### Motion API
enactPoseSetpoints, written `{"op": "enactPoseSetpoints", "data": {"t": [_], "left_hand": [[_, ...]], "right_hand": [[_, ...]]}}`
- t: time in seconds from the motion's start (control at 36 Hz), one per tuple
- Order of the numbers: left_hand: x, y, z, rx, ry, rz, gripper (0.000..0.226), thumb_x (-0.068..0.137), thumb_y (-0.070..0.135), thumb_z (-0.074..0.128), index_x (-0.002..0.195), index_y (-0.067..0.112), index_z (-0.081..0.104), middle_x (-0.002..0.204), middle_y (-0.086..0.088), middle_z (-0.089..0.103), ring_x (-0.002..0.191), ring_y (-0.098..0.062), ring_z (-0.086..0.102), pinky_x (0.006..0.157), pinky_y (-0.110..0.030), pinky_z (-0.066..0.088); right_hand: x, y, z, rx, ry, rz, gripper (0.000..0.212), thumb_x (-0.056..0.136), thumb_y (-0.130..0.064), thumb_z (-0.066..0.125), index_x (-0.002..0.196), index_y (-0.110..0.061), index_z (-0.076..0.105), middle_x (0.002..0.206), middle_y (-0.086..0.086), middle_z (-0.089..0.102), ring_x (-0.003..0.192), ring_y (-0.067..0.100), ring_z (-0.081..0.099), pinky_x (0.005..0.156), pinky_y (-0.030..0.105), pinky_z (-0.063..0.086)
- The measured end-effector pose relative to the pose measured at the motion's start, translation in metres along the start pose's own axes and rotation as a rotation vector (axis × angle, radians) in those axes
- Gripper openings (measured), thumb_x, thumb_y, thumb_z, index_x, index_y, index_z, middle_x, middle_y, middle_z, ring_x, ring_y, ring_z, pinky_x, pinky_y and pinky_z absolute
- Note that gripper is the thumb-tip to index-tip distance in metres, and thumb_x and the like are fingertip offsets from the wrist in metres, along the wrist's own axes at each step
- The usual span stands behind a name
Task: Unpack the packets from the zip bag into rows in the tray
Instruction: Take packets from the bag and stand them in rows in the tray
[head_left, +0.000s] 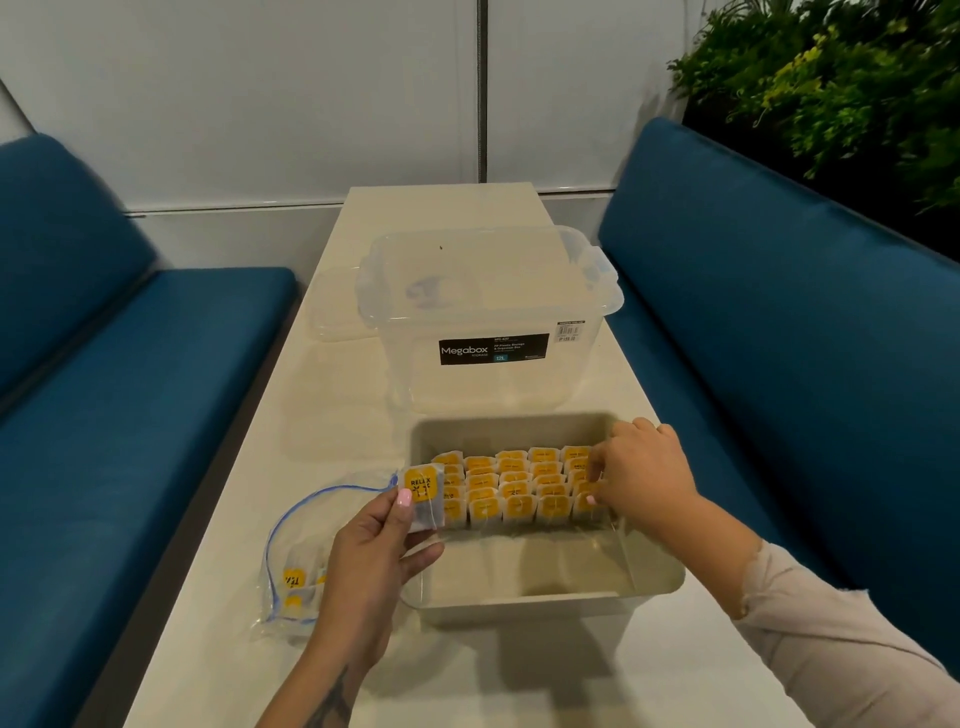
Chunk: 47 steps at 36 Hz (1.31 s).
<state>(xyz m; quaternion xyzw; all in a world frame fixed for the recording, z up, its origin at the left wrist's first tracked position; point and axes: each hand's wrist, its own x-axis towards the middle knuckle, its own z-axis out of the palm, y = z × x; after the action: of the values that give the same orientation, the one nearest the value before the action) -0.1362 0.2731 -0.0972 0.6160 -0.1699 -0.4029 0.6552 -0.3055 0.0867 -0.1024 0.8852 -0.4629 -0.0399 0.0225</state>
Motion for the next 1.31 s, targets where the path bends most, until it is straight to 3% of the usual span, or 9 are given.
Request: {"op": "enactPoseSetpoints", "data": {"t": [0.14,0.28,0.5,0.58,0.64,0.75,0.83,1.0,1.31], "left_hand": [[0.0,0.007,0.004,-0.095,-0.075,-0.098,0.025,0.094,0.024,0.046,0.104,0.013,0.066,0.098,-0.011,0.073,0.086,-0.024,0.07,0.065,-0.027,0.059],[-0.003,0.008,0.005,-0.143,-0.126,-0.121,0.025,0.092,0.025,0.048,0.105,0.012,0.066,0.099,-0.009,0.072,0.075,-0.018,0.068,0.069,-0.032,0.057],[-0.004,0.012,-0.003,-0.062,-0.112,-0.121,0.027,0.092,0.026,0.049,0.112,0.016,0.065,0.103,-0.006,0.069,0.084,-0.015,0.067,0.072,-0.03,0.057],[-0.004,0.014,-0.013,0.125,-0.075,0.026,0.023,0.091,0.02,0.055,0.107,0.033,0.066,0.1,0.008,0.072,0.095,-0.009,0.067,0.077,-0.029,0.056],[-0.002,0.013,-0.023,0.312,-0.015,0.148,0.033,0.087,0.015,0.062,0.111,0.038,0.062,0.104,0.017,0.069,0.091,-0.002,0.066,0.081,-0.031,0.055],[-0.003,0.01,-0.037,0.614,0.056,0.291,0.043,0.077,0.009,0.071,0.11,0.036,0.063,0.101,0.021,0.064,0.076,0.003,0.057,0.072,-0.007,0.044],[-0.006,0.007,-0.042,0.699,0.02,0.3,0.049,0.072,0.009,0.076,0.098,0.047,0.06,0.097,0.017,0.063,0.077,0.004,0.052,0.068,-0.002,0.039],[-0.008,0.003,-0.044,0.775,-0.044,0.28,0.054,0.069,0.012,0.079,0.09,0.055,0.054,0.098,0.019,0.061,0.079,0.007,0.051,0.068,-0.003,0.039],[-0.004,0.002,-0.048,0.838,-0.091,0.236,0.047,0.071,0.019,0.078,0.096,0.052,0.056,0.1,0.024,0.058,0.075,0.01,0.051,0.066,-0.006,0.039]], "right_hand": [[-0.003,-0.024,-0.041,0.4,0.03,-0.033,0.011,0.084,-0.043,0.066,0.091,-0.035,0.07,0.087,-0.011,0.062,0.086,0.01,0.054,0.084,0.029,0.04],[-0.012,-0.069,-0.08,0.667,-0.067,-0.214,0.013,0.084,-0.041,0.066,0.093,-0.033,0.071,0.084,-0.014,0.064,0.081,0.005,0.056,0.064,0.017,0.04],[-0.009,-0.107,-0.1,0.49,-0.065,-0.365,0.014,0.084,-0.036,0.066,0.092,-0.026,0.072,0.089,-0.006,0.071,0.087,0.014,0.061,0.073,0.025,0.037],[-0.006,-0.11,-0.101,0.447,-0.033,-0.37,0.01,0.082,-0.036,0.068,0.087,-0.027,0.071,0.082,-0.008,0.068,0.083,0.013,0.059,0.074,0.025,0.033],[-0.003,-0.108,-0.098,0.415,-0.028,-0.356,0.009,0.082,-0.035,0.069,0.085,-0.027,0.07,0.084,-0.007,0.069,0.085,0.015,0.061,0.077,0.027,0.036],[0.005,-0.105,-0.08,0.277,-0.029,-0.325,0.007,0.084,-0.033,0.066,0.088,-0.027,0.068,0.081,-0.008,0.066,0.083,0.017,0.057,0.085,0.031,0.034],[0.009,-0.106,-0.064,0.231,-0.076,-0.294,0.008,0.084,-0.036,0.065,0.088,-0.029,0.068,0.077,-0.01,0.058,0.081,0.016,0.053,0.084,0.03,0.032],[0.014,-0.111,-0.035,0.235,-0.146,-0.236,0.009,0.083,-0.035,0.067,0.087,-0.028,0.071,0.092,-0.007,0.07,0.094,0.014,0.061,0.086,0.028,0.037],[0.014,-0.126,-0.01,0.15,-0.116,-0.206,0.012,0.088,-0.038,0.06,0.092,-0.032,0.07,0.095,-0.007,0.07,0.095,0.015,0.061,0.092,0.033,0.036]]}}
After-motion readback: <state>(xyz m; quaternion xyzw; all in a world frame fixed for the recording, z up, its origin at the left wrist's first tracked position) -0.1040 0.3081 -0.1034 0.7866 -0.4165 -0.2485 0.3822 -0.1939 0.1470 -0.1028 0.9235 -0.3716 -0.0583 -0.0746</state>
